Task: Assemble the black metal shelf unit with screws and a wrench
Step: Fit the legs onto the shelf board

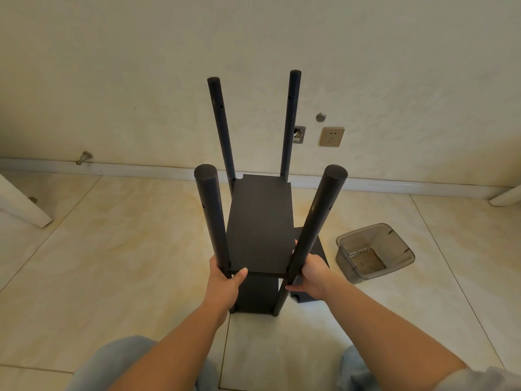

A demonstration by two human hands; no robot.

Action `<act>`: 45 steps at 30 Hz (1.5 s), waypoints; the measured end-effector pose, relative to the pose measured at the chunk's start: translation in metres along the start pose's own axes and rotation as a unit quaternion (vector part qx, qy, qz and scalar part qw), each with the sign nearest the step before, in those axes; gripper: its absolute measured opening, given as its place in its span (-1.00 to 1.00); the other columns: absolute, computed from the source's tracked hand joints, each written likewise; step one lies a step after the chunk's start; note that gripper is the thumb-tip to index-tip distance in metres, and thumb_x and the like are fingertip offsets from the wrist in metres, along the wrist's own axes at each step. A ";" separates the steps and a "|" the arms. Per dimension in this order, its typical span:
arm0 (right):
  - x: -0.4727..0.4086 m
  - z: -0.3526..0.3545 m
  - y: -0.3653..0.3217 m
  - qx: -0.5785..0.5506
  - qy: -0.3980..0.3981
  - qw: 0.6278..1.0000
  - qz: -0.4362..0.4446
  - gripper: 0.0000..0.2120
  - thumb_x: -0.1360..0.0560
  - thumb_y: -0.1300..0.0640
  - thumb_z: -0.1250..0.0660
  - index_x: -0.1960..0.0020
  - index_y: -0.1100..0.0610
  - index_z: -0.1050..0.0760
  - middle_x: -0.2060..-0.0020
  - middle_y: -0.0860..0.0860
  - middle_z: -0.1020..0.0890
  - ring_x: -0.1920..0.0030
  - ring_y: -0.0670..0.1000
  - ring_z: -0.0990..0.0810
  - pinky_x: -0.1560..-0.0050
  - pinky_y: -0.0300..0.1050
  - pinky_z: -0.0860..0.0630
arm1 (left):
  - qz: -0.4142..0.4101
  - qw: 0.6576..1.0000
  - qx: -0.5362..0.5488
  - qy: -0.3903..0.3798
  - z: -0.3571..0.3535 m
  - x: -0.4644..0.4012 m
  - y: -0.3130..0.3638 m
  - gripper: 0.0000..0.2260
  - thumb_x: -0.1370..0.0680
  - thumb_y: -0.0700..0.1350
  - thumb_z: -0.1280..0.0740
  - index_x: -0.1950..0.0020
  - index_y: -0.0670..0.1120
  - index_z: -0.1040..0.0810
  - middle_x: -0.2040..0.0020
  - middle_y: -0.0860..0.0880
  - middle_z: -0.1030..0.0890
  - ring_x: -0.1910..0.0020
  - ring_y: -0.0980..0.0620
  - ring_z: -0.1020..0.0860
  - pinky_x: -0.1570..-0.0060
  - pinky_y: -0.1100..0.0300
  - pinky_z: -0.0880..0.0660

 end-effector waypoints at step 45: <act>0.006 0.001 -0.015 -0.020 0.050 0.997 0.052 -0.72 -0.64 0.12 -0.04 -0.03 0.14 -0.52 0.14 0.10 -0.56 0.07 0.09 -0.53 -0.17 0.02 -0.49 | 0.031 0.996 0.028 0.075 -0.007 0.035 0.007 -0.67 -0.52 -0.18 -0.37 -0.16 -0.05 -0.26 -0.08 -0.04 -0.47 -0.07 -0.05 -0.47 -0.21 0.00 -0.41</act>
Point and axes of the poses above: each hand's wrist, its own x-axis away from the middle knuckle, its own z-axis out of the back of the hand, y = z × x, the point moved 2 cm from there along -x, towards the middle knuckle
